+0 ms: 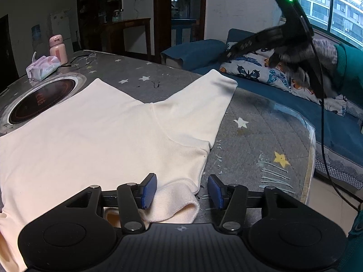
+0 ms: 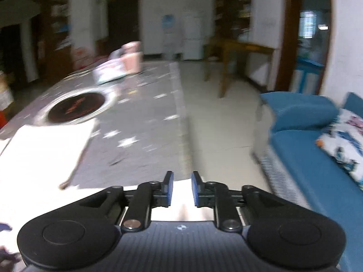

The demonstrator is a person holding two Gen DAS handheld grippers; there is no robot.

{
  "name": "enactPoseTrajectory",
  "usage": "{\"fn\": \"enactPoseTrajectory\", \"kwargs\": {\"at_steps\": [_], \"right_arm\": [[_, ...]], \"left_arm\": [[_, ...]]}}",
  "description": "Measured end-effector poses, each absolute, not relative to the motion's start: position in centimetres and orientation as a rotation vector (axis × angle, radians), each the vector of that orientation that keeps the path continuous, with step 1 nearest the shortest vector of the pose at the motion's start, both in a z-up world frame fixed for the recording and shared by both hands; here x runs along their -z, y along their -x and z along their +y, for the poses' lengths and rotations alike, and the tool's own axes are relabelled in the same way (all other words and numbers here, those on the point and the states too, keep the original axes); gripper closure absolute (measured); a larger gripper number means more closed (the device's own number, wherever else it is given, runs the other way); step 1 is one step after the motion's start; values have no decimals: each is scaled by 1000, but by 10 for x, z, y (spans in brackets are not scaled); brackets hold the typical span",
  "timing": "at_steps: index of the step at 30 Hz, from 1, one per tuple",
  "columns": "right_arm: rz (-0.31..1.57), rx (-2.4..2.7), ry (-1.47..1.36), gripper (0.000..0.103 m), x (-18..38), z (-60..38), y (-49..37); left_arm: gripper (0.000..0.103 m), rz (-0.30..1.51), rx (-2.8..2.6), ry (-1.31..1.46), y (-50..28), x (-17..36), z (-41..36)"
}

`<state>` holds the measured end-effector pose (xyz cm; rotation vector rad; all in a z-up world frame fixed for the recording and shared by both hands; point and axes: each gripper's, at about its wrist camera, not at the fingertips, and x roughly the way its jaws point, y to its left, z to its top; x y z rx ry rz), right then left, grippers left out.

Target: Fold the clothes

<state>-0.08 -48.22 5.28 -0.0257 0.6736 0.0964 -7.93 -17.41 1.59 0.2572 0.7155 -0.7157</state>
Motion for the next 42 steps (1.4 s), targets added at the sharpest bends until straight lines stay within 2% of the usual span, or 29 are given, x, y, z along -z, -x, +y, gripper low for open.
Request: {"fn": "enactPoseTrajectory", "kwargs": {"at_steps": [2, 5, 8, 11, 14, 23, 29, 32, 34, 38, 39, 40, 42], "right_arm": [[710, -168, 28, 82, -44, -467, -3], [757, -199, 29, 74, -28, -450, -11], [788, -202, 22, 74, -13, -440, -20], [786, -191, 17, 73, -16, -438, -16], [775, -210, 23, 68, -20, -433, -12], [785, -270, 35, 64, -21, -413, -8], [799, -294, 51, 64, -19, -406, -4], [798, -305, 57, 64, -20, -403, -2], [795, -314, 61, 64, -22, -402, -1], [786, -338, 78, 60, -29, -395, 2], [782, -343, 82, 60, -31, -393, 3], [779, -350, 84, 60, -33, -391, 4], [773, -365, 87, 60, -36, -386, 5]], "left_arm": [[49, 717, 714, -245, 80, -16, -172], [49, 722, 713, -230, 81, -19, -167], [49, 711, 698, -210, 82, -28, -156], [49, 682, 637, -197, 77, -39, -138], [49, 650, 553, -182, 68, -50, -115], [51, 711, 90, -36, -4, -54, -27], [52, 742, -25, -41, -46, -42, -8], [57, 755, -52, -33, -60, -33, -3], [70, 760, -72, -20, -67, -27, 1], [82, 764, -107, -6, -78, -17, 9], [92, 760, -116, -12, -78, -17, 11], [97, 756, -125, -18, -78, -17, 13], [98, 752, -151, -7, -76, -17, 21]]}}
